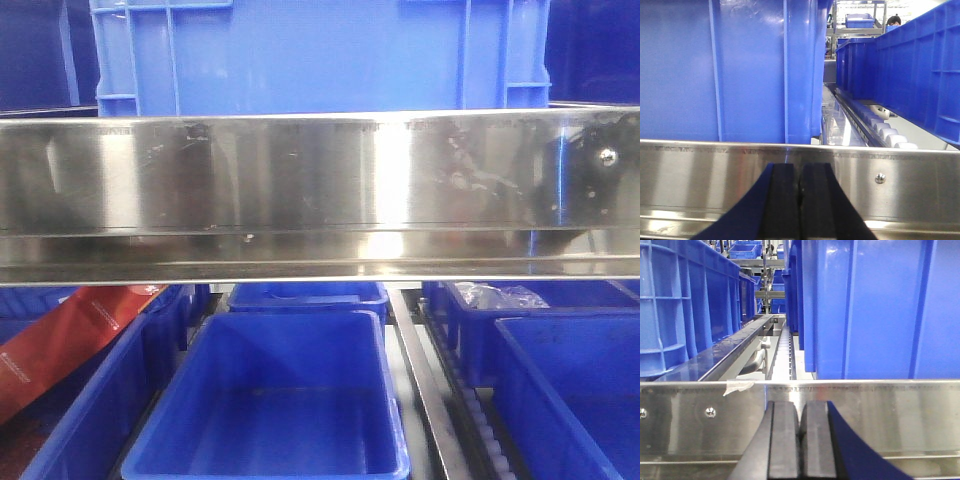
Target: Place valve from conveyor to right shelf box
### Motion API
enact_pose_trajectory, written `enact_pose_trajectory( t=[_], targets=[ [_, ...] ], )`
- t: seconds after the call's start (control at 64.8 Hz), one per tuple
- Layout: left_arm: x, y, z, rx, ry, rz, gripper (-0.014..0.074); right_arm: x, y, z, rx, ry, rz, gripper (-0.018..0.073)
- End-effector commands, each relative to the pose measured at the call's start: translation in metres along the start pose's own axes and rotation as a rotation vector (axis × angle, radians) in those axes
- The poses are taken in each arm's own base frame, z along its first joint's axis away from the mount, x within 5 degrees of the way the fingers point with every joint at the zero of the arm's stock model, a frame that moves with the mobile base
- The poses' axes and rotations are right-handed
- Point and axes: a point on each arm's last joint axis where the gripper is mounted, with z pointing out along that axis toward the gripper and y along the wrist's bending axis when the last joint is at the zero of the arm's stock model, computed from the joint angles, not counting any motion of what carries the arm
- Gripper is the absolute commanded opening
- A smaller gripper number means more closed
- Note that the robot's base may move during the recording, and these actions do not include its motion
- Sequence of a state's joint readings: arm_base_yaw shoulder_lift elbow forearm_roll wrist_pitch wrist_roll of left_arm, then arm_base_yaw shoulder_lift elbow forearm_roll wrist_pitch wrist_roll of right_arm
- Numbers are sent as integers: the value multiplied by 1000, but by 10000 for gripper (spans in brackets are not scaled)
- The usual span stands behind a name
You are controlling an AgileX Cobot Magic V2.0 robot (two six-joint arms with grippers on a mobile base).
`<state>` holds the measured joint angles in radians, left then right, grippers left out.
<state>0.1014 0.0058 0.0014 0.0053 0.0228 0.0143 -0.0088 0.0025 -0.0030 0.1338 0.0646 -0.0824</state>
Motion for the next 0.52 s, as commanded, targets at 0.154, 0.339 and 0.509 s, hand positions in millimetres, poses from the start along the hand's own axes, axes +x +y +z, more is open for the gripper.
enact_pose_trajectory(
  t=[0.154, 0.339, 0.509],
  targets=[
    [-2, 0, -1, -4, -25, -7, -111, 0, 0, 0, 7, -13, 5, -162],
    [-2, 0, -1, -4, -25, -7, -111, 0, 0, 0, 7, -13, 5, -162],
    [-2, 0, -1, -4, -25, -7, -111, 0, 0, 0, 7, -13, 5, -162]
  ],
)
